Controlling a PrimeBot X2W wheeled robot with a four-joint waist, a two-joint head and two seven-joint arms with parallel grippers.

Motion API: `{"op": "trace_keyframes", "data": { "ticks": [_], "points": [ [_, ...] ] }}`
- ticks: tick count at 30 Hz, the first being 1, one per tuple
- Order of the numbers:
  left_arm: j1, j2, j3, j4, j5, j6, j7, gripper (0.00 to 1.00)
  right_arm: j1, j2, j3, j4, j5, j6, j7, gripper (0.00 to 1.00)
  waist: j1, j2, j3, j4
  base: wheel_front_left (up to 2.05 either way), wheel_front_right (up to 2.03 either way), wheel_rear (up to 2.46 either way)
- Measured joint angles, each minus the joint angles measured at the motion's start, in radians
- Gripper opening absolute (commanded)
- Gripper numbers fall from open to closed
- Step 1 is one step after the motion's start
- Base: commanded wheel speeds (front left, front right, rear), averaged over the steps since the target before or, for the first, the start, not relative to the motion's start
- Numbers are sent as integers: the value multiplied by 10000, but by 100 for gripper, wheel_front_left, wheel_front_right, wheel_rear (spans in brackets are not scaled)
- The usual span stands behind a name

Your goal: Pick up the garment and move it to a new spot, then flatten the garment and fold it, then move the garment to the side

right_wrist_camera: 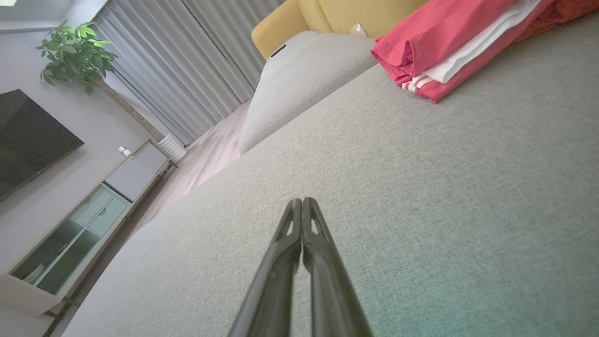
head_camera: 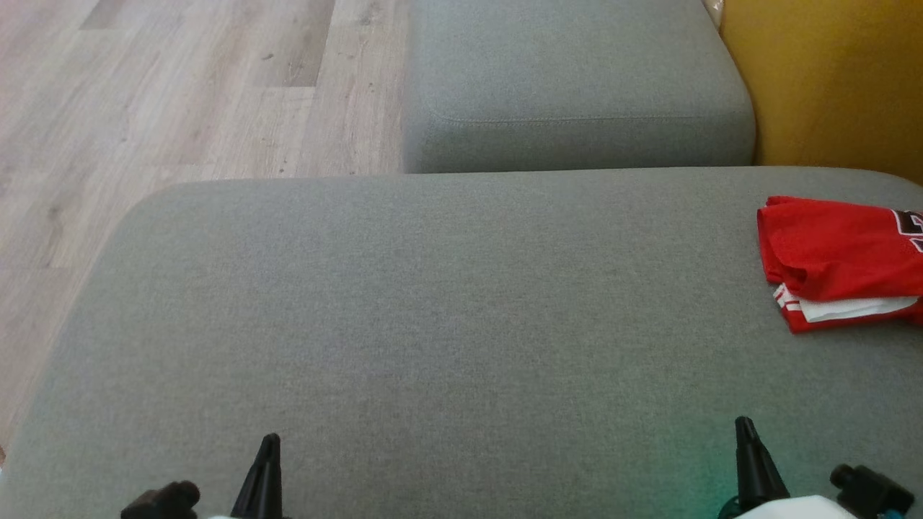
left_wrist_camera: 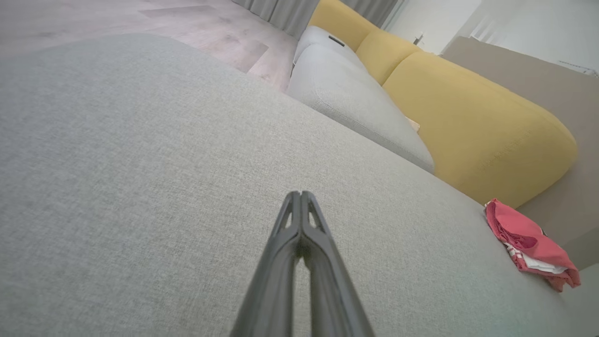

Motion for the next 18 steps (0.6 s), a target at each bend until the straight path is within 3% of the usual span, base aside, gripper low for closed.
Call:
{"op": "trace_keyframes", "data": {
  "ticks": [18],
  "points": [
    [-437,23,362,213,-2184,-265,489,0,-416,0,-316,-90,1973,0,491,0,-1,0,269,-129,0,0,0]
  ]
}}
